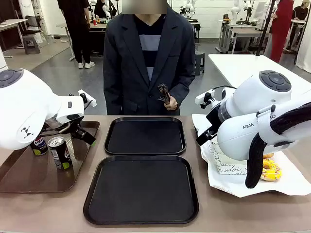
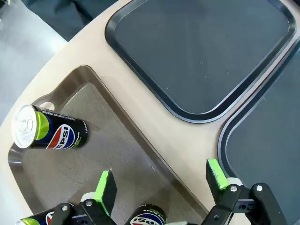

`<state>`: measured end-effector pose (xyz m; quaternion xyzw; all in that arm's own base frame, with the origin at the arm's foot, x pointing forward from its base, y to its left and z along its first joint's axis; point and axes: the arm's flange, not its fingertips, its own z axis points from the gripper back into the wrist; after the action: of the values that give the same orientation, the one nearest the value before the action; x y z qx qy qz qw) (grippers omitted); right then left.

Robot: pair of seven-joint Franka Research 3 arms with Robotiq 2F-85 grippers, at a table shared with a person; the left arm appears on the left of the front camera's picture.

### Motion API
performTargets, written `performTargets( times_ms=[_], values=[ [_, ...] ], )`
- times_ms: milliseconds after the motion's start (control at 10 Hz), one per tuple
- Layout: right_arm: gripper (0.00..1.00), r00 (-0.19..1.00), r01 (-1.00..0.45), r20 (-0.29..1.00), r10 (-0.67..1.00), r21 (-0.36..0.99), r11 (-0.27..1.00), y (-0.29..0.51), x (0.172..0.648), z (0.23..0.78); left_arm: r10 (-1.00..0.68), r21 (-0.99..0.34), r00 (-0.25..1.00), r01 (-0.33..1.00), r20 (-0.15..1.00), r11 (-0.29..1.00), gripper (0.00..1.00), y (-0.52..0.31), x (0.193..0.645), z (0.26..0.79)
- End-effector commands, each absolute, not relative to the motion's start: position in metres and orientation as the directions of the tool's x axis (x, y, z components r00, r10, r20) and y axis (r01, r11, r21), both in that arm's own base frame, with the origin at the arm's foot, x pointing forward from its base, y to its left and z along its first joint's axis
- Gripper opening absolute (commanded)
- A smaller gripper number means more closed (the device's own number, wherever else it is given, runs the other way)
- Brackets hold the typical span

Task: Set up donuts and drinks on trays.
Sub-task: Pick up one Pepsi coke and place it on the Flat Tray.

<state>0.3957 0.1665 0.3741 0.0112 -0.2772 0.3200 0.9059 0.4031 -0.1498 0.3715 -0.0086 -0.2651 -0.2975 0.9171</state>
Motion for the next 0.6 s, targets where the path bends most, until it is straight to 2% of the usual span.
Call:
performTargets(
  times_ms=[0, 500],
  values=[
    [1.00, 0.641, -0.586, 0.509, 0.574, -0.157, 0.795, 0.1665, 0.3957, 0.3741, -0.541, 0.142, 0.682, 0.550, 0.492, 0.823, 1.00, -0.1499, 0.4030, 0.3715],
    [1.00, 0.641, -0.586, 0.509, 0.574, -0.157, 0.795, 0.1665, 0.3957, 0.3741, -0.541, 0.142, 0.682, 0.550, 0.492, 0.823, 1.00, -0.1499, 0.4030, 0.3715]
  ],
)
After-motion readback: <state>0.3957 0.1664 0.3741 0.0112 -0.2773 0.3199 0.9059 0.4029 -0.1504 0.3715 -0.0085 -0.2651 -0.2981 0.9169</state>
